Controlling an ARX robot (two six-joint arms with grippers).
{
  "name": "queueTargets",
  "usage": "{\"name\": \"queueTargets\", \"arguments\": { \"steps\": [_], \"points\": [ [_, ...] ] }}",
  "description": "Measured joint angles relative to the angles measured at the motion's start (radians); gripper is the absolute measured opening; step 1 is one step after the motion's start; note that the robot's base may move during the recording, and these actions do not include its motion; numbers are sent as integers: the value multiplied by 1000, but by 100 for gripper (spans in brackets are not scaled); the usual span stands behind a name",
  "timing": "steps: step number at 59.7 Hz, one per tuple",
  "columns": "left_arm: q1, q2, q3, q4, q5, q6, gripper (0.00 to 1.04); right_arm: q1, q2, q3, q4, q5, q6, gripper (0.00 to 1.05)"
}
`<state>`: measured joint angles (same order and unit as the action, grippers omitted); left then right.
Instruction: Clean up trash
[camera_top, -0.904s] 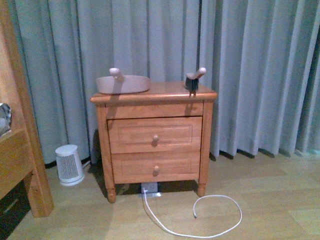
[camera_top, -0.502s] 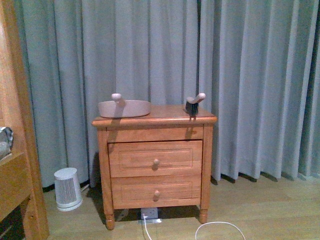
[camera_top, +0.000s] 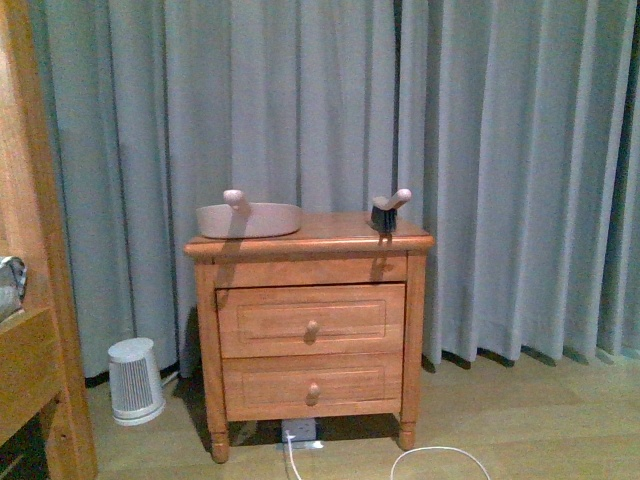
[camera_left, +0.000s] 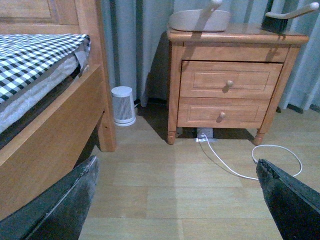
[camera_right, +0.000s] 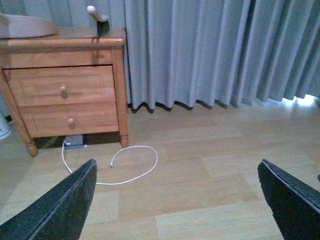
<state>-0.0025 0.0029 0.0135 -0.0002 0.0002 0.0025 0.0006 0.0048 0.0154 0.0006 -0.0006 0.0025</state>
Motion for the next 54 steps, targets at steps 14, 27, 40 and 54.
{"name": "queueTargets", "arguments": {
  "steps": [14,27,40,54],
  "points": [
    [0,0,0,0,0,0,97,0,0,0,0,0,0,97],
    [0,0,0,0,0,0,97,0,0,0,0,0,0,97],
    [0,0,0,0,0,0,97,0,0,0,0,0,0,97],
    [0,0,0,0,0,0,97,0,0,0,0,0,0,97]
  ]
}}
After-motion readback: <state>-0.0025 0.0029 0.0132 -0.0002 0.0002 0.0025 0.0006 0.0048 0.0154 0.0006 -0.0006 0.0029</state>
